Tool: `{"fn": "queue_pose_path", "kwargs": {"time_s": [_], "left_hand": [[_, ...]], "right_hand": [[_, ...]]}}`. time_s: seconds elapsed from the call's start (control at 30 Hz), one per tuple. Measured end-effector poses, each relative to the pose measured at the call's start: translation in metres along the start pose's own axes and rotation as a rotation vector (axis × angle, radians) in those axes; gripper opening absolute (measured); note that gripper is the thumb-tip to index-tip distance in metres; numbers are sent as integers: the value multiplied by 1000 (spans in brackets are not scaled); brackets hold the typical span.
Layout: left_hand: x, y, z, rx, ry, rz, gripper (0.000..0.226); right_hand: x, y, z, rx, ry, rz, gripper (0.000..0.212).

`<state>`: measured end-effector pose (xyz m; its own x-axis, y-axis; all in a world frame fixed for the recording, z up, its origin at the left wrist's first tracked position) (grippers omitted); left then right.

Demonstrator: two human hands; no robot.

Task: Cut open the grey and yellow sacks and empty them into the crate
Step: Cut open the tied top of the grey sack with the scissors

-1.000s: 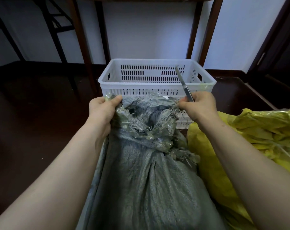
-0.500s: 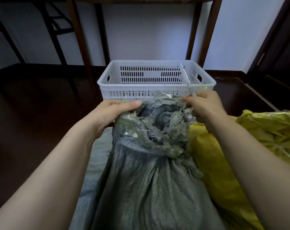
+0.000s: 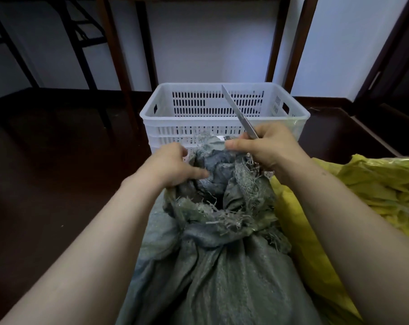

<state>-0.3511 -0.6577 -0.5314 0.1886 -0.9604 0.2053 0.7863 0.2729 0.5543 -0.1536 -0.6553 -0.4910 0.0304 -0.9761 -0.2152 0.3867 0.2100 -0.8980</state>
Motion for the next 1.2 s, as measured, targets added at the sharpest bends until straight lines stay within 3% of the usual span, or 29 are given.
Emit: {"fn": "queue_pose_path", "kwargs": {"time_s": [0.07, 0.17, 0.23, 0.4, 0.53, 0.57, 0.67, 0.8, 0.87, 1.0, 1.2], "left_hand": [[-3, 4, -5, 22, 26, -81, 16], [-3, -2, -10, 335, -104, -82, 17], [1, 1, -7, 409, -158, -96, 8], [14, 14, -16, 344, -268, -160, 28], [3, 1, -9, 458, -150, -82, 27], [1, -1, -8, 464, -145, -71, 31], [-1, -6, -7, 474, -146, -25, 37], [-5, -16, 4, 559, -80, 29, 18], [-3, -18, 8, 597, -69, 39, 15], [-4, -22, 14, 661, -24, 32, 15], [-4, -20, 20, 671, 57, 21, 14]], "right_hand": [[-3, -2, 7, 7, 27, 19, 25], [-8, 7, 30, 69, 138, 31, 21], [-7, 19, 38, 171, 158, 13, 26], [-3, 28, 34, 519, 69, -53, 24], [0, -10, 27, 641, 9, -17, 66], [0, -21, 24, 628, -7, 13, 68], [4, -39, 1, 560, -168, 63, 47], [22, -31, -26, 431, -433, -19, 19], [25, -30, -28, 483, -451, -28, 18], [23, -35, -22, 539, -402, -58, 38], [39, -34, -36, 553, -581, -89, 25]]}}
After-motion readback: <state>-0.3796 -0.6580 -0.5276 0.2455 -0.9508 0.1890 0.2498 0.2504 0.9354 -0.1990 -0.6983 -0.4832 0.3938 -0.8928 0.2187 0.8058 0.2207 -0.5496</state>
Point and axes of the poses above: each hand's wrist, its own x-axis away from the middle knuckle, its own z-axis out of the back of the hand, y = z × x, the point moved 10 cm from there along -x, towards the middle knuckle, and after that the axes turned 8 degrees about z, right-handed, at the moved point
